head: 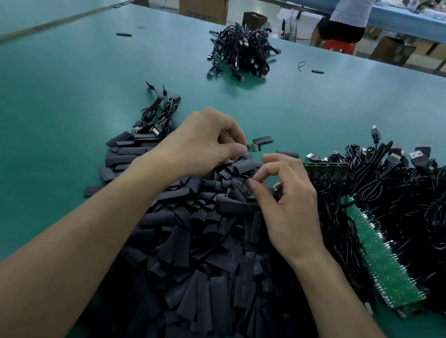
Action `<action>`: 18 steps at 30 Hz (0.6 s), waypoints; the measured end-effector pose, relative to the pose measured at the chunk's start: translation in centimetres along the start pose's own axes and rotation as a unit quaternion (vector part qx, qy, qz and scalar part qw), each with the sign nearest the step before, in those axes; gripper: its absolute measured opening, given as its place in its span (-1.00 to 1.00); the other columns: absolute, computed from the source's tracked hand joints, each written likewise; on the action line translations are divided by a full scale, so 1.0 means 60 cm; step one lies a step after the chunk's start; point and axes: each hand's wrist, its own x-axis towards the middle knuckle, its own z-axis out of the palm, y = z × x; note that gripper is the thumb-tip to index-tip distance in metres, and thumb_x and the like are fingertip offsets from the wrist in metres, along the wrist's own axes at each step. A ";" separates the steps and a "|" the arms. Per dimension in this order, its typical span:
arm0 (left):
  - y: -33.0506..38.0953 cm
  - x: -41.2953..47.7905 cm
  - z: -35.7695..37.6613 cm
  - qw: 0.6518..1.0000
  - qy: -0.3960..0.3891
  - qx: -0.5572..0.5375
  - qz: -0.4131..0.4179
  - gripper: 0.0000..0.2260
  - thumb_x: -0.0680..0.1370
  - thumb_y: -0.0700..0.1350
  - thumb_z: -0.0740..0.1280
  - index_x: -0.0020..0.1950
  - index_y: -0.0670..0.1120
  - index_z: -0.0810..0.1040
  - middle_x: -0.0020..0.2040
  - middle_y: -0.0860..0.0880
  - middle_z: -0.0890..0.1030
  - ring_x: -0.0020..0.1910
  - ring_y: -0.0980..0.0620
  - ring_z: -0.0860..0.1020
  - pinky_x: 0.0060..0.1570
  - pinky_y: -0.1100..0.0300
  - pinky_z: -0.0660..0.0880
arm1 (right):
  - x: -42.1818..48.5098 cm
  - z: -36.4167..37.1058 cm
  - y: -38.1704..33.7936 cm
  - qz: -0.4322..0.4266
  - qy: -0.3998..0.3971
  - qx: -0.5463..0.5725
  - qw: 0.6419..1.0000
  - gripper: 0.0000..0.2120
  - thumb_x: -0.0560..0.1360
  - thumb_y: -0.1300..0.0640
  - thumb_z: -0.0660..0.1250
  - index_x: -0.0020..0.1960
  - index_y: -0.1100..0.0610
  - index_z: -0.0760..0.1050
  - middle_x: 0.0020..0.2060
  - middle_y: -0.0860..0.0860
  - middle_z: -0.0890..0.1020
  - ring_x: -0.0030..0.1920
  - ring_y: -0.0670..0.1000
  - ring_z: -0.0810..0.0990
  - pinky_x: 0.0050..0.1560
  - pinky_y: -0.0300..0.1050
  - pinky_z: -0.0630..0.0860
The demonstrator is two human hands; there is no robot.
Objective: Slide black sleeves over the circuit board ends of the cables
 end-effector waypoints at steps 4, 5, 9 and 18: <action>-0.001 0.000 0.000 1.000 0.001 0.003 0.000 -0.95 0.55 -0.08 0.46 0.00 -0.02 0.68 -0.20 0.00 0.69 -0.23 0.08 0.66 -0.05 0.15 0.62 | 0.000 0.000 -0.001 0.002 0.030 0.048 0.998 -0.86 0.52 0.17 0.40 -0.12 -0.01 0.46 -0.20 -0.14 0.56 -0.16 -0.15 0.54 -0.12 -0.33 0.43; -0.002 0.000 0.000 1.000 0.001 0.003 0.000 -0.95 0.55 -0.08 0.46 0.00 -0.01 0.68 -0.20 0.00 0.69 -0.23 0.09 0.66 -0.07 0.18 0.62 | 0.000 0.000 -0.002 0.018 0.037 0.076 0.996 -0.83 0.54 0.17 0.38 -0.11 -0.05 0.44 -0.24 -0.12 0.58 -0.22 -0.13 0.57 -0.17 -0.26 0.49; -0.003 0.002 0.001 1.000 0.001 0.003 0.000 -0.96 0.55 -0.08 0.46 -0.01 0.00 0.68 -0.20 0.01 0.69 -0.25 0.11 0.65 -0.15 0.24 0.56 | 0.000 0.001 0.001 0.036 0.043 0.090 0.994 -0.84 0.56 0.10 0.36 -0.01 -0.15 0.45 -0.25 -0.14 0.65 -0.27 -0.06 0.65 -0.16 -0.01 0.58; -0.008 0.005 0.003 1.000 -0.003 0.000 0.003 -0.96 0.54 -0.09 0.47 -0.02 -0.01 0.69 -0.21 0.00 0.69 -0.24 0.07 0.66 -0.08 0.17 0.60 | -0.001 0.003 0.007 -0.097 -0.049 -0.048 0.993 -0.71 0.50 0.23 0.42 0.21 0.04 0.64 -0.07 -0.16 0.65 -0.09 -0.15 0.50 -0.02 -0.36 0.40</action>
